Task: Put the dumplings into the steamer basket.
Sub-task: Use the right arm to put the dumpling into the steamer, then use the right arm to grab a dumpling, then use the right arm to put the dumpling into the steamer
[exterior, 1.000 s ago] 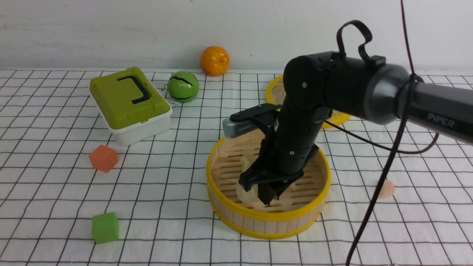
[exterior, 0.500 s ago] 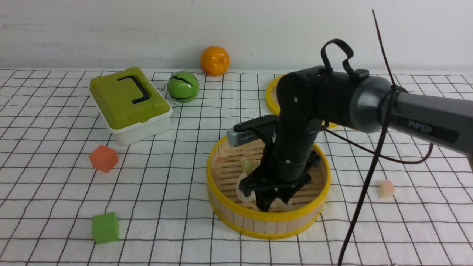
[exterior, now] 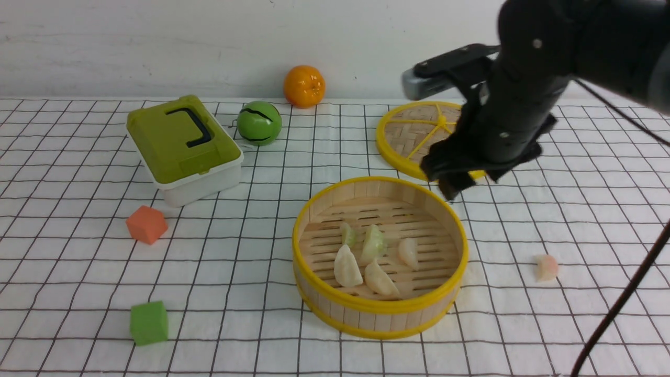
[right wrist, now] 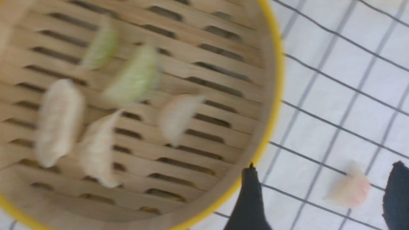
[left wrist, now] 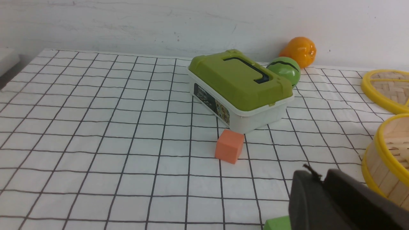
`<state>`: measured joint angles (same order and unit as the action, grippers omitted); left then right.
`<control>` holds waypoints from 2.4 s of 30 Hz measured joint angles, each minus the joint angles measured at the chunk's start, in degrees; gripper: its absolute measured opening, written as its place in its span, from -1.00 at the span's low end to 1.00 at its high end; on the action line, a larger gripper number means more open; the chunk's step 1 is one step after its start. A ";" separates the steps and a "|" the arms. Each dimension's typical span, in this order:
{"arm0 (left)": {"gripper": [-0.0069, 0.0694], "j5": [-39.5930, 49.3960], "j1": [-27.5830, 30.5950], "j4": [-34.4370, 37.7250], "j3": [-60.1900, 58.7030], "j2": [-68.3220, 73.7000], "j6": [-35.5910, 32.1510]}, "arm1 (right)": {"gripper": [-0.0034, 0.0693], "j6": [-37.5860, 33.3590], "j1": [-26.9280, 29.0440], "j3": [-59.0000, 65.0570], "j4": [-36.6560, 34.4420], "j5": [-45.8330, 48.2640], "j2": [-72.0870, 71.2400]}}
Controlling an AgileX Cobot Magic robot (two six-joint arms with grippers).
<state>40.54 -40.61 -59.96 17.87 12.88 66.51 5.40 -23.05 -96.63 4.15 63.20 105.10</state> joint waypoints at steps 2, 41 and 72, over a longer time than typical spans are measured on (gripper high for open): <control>-0.72 0.66 0.00 1.67 0.45 1.06 0.04 | 0.43 -0.44 4.79 1.41 -2.98 -0.47 1.01; -0.85 -5.61 0.00 10.18 2.83 21.47 1.91 | -0.33 4.45 17.82 17.54 -5.89 -17.03 9.87; -0.83 -5.98 0.00 10.24 2.90 21.47 1.91 | -0.40 -16.63 -2.70 17.99 -21.87 -20.49 4.22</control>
<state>34.56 -40.61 -49.73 20.77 34.35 68.42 -11.23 -25.76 -78.65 -17.72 42.71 109.32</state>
